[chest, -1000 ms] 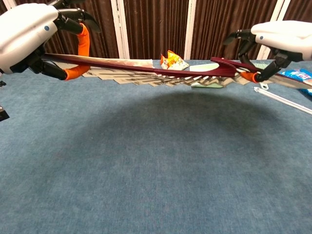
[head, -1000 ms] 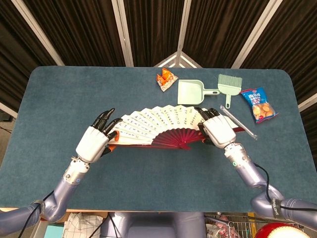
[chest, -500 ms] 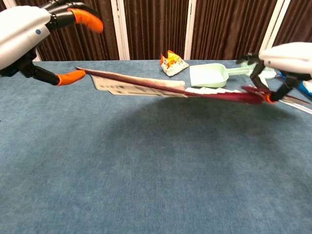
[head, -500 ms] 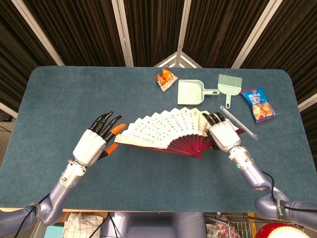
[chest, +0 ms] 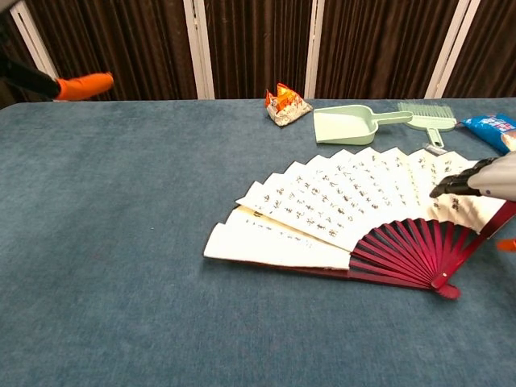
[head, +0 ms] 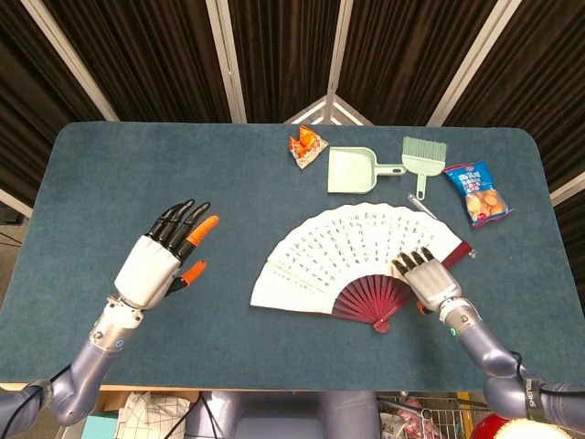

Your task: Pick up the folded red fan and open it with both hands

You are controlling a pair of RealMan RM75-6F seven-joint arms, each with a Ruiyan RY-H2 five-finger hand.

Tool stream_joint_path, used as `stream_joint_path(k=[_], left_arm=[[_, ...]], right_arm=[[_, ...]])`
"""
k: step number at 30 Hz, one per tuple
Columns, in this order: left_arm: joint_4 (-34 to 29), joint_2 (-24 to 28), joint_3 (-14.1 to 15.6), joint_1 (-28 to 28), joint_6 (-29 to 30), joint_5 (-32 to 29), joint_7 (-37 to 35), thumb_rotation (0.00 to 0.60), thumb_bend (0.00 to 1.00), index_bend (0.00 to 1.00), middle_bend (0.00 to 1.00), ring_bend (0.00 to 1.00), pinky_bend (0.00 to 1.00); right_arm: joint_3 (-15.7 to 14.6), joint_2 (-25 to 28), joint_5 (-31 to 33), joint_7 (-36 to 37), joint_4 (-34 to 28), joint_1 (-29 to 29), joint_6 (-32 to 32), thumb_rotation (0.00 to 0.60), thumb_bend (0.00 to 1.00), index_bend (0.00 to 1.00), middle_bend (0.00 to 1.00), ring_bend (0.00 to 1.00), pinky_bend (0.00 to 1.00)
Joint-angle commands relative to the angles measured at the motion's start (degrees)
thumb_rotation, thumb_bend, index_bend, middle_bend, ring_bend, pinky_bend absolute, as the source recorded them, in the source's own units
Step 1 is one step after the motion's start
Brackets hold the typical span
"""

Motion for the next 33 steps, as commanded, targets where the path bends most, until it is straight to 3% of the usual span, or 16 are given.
stream_joint_path(k=[1,8,11,17,25,33], left_arm=[[-2.4,2.4,0.0,0.8,0.0,-0.2,1.5,0.600,0.41,0.01,0.00,0.00,0.14],[-7.7,9.7,1.2,3.9,-0.2,-1.9,5.1,0.600,0.35,0.01,0.00,0.00,0.13],[-10.3,13.7,2.6,6.4,-0.4,-4.1,7.1,0.600,0.36,0.02,0.00,0.00,0.13],[-12.3,18.2,5.8,12.4,1.5,-8.2,9.4,0.600,0.36,0.05,0.00,0.00,0.13],[-6.4,16.5,7.9,17.9,4.7,-10.7,5.5,0.600,0.36,0.05,0.00,0.00,0.13],[4.3,13.2,7.4,21.7,9.1,-11.4,-5.9,0.600,0.36,0.10,0.00,0.00,0.13]], right_arm=[[-0.6,1.1,-1.3,-1.1,-0.3,-0.8,2.5,0.600,0.34,0.00,0.04,0.08,0.06],[-0.2,3.7,-3.1,-2.4,-1.0,-3.3,10.1,0.600,0.34,0.00,0.04,0.08,0.06],[0.7,5.5,-6.2,2.4,-2.8,-5.3,13.1,0.600,0.34,0.00,0.04,0.08,0.06],[0.8,8.5,-20.7,17.9,-6.8,-12.7,25.4,0.600,0.34,0.00,0.04,0.09,0.06],[-2.0,7.9,-35.1,26.7,-7.1,-23.2,43.2,0.600,0.34,0.01,0.04,0.14,0.09],[-3.5,4.6,-41.2,26.6,-2.3,-31.4,54.0,0.600,0.34,0.06,0.05,0.14,0.09]])
